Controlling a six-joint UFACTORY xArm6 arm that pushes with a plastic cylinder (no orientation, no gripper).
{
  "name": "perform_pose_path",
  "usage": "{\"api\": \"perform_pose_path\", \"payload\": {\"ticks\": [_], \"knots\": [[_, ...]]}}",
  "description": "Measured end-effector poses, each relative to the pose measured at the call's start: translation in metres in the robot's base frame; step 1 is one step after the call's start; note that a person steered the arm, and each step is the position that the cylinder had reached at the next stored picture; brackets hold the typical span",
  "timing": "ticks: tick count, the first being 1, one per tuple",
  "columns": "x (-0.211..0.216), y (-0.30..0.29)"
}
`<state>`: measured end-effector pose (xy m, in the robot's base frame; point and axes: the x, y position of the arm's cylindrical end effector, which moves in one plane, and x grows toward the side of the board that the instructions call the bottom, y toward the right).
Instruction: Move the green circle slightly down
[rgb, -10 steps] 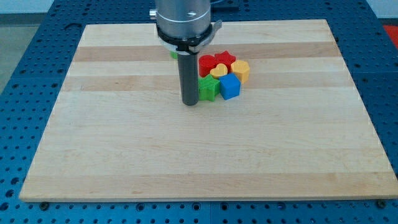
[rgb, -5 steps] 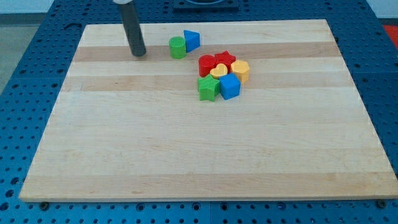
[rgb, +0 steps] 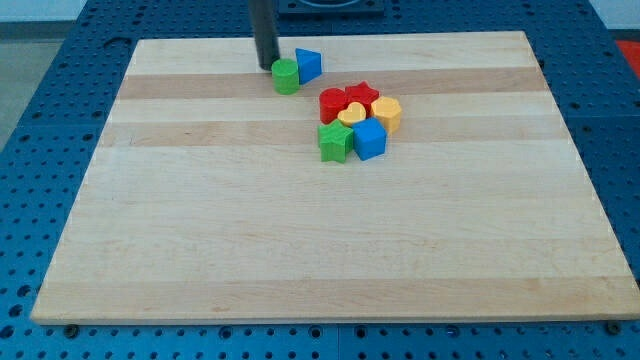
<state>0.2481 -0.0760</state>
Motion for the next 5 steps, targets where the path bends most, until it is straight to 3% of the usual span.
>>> {"api": "perform_pose_path", "payload": {"ticks": [1, 3, 5], "knots": [[0.002, 0.017], [0.044, 0.017], [0.048, 0.011]]}}
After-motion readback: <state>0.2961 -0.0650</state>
